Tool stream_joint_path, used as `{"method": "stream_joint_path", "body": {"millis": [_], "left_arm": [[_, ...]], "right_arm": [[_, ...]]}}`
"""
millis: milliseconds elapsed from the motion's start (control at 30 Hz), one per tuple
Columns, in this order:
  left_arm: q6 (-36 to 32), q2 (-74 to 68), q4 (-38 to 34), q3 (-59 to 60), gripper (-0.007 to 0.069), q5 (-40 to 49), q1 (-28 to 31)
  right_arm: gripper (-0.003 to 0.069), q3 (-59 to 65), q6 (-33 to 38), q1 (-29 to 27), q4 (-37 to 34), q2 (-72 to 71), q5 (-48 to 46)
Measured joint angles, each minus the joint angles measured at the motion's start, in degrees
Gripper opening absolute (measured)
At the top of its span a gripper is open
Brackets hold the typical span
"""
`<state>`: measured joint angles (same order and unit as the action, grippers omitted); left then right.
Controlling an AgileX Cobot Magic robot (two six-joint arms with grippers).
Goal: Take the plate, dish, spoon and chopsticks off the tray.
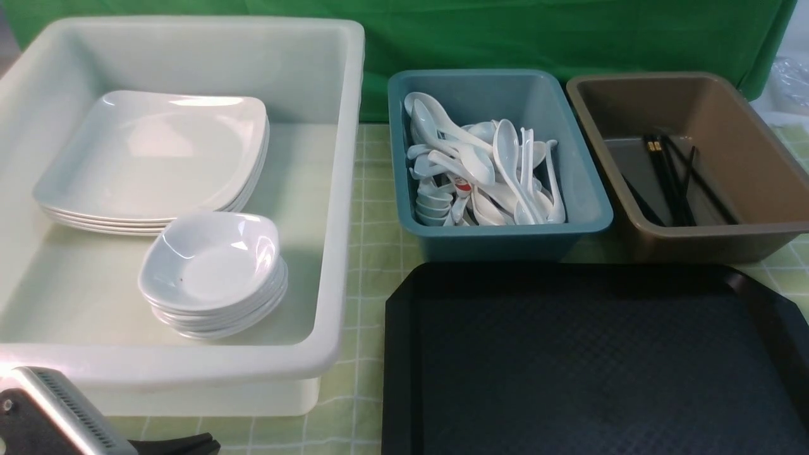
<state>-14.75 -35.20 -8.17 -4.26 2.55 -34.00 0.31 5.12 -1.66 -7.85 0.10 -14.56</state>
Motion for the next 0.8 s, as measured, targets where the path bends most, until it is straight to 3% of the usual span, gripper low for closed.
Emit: {"method": "stream_joint_path", "body": {"millis": [267, 367, 400, 467, 500, 633, 800], "left_arm": [[1.74, 2.51, 0.81, 0.11, 0.0008, -7.25, 2.38], [3.00, 11.54, -2.30, 1.25, 0.0008, -11.08, 13.09], [3.00, 12.14, -2.30, 1.26, 0.0008, -11.22, 13.77], [3.17, 20.80, -2.39, 3.65, 0.0008, -10.91, 23.01], [3.17, 22.10, -2.39, 3.79, 0.0008, -10.73, 23.61], [3.62, 33.58, -2.34, 4.40, 0.0008, 0.25, 32.62], [4.30, 35.20, -2.34, 4.67, 0.0008, 11.73, 35.04]], "right_arm": [[0.0075, 0.00, -0.05, 0.00, 0.00, -0.05, 0.00], [0.0082, 0.00, -0.05, 0.00, 0.00, -0.05, 0.00], [0.0083, 0.00, -0.05, 0.00, 0.00, -0.05, 0.00], [0.0090, 0.00, -0.05, 0.00, 0.00, -0.05, 0.00], [0.0091, 0.00, -0.05, 0.00, 0.00, -0.05, 0.00], [0.0100, 0.00, -0.12, 0.00, 0.00, -0.05, 0.00], [0.0113, 0.02, -0.16, 0.00, 0.00, -0.05, -0.09]]}}
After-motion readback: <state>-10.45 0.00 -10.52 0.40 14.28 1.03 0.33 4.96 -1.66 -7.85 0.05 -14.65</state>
